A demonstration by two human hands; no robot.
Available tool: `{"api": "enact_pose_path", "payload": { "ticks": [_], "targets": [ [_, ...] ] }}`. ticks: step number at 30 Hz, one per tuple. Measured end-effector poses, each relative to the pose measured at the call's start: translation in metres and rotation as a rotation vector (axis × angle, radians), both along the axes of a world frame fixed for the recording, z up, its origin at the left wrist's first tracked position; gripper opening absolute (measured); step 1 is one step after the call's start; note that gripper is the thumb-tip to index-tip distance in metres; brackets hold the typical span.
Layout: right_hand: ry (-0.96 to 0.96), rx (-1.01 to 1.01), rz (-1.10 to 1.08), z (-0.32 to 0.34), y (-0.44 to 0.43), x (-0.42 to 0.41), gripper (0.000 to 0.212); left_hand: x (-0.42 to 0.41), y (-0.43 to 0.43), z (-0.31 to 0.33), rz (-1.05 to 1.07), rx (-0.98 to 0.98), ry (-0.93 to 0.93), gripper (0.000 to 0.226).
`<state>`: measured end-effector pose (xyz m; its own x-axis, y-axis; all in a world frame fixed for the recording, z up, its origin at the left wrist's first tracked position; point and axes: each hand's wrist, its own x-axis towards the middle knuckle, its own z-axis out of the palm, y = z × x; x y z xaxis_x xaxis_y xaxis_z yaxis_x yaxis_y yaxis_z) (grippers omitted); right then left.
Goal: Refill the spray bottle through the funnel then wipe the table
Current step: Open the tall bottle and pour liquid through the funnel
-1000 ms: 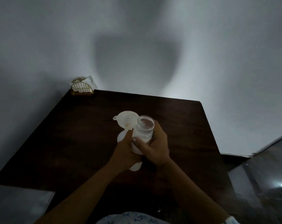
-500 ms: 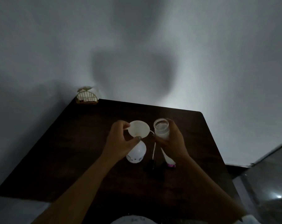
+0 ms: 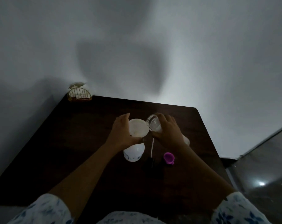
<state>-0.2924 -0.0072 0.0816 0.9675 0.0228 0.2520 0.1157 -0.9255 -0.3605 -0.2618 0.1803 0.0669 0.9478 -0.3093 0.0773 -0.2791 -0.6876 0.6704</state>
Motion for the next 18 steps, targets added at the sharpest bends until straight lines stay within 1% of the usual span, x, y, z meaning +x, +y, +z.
{"api": "enact_pose_path", "payload": {
  "ticks": [4,8,13,18],
  "targets": [
    [-0.01,-0.121,0.055,0.001,-0.004,0.011,0.069,0.006,-0.007,-0.005,0.018,0.053,0.028,0.114],
    [-0.016,-0.185,0.086,0.0,-0.006,0.02,0.069,0.007,-0.008,-0.013,0.047,0.089,0.027,0.112],
    [0.019,-0.245,0.105,-0.004,-0.009,0.027,0.07,0.012,-0.013,-0.019,0.067,0.05,0.038,0.113],
    [0.051,-0.262,0.116,-0.006,-0.009,0.032,0.07,0.016,-0.017,-0.022,0.099,-0.041,0.044,0.101]
  ]
}}
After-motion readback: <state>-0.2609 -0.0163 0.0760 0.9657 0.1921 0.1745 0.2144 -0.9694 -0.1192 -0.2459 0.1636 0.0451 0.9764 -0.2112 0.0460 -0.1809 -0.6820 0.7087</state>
